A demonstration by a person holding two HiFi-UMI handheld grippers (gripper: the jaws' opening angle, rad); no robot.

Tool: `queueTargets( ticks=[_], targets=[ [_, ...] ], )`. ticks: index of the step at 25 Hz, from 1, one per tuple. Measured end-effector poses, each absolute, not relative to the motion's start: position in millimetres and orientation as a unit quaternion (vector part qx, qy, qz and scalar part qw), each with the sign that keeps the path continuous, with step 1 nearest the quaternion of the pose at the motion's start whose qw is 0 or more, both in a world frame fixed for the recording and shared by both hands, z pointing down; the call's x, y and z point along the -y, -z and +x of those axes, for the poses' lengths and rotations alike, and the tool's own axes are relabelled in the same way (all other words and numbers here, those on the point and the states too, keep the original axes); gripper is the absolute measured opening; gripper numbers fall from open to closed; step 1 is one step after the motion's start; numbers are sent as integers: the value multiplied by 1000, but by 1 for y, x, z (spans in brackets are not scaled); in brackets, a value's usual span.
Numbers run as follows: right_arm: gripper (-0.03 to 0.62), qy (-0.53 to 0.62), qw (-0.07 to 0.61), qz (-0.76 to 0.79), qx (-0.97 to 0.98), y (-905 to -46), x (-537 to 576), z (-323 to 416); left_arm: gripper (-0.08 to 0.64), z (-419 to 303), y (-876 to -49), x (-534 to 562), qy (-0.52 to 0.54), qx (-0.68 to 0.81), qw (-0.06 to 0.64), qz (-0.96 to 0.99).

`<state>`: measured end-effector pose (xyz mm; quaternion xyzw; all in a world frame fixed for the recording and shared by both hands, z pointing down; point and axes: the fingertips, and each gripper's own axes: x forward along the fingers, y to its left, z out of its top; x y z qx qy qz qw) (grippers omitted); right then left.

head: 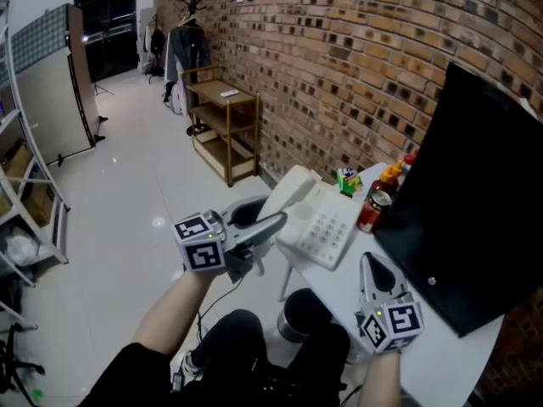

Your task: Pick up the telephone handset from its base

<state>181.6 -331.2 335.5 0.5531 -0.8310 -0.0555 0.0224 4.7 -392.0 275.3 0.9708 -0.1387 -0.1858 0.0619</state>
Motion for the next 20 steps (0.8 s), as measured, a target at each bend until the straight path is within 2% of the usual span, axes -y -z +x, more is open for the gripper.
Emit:
queueTargets(
  ticks=[10,20],
  targets=[
    [11,19,1,523,852,-340,332,177,219,6,-274,367,216,71,78,971],
    [11,-4,7,509,861,-348,333,174,219,6,-275,365,230,42,92,968]
  ],
)
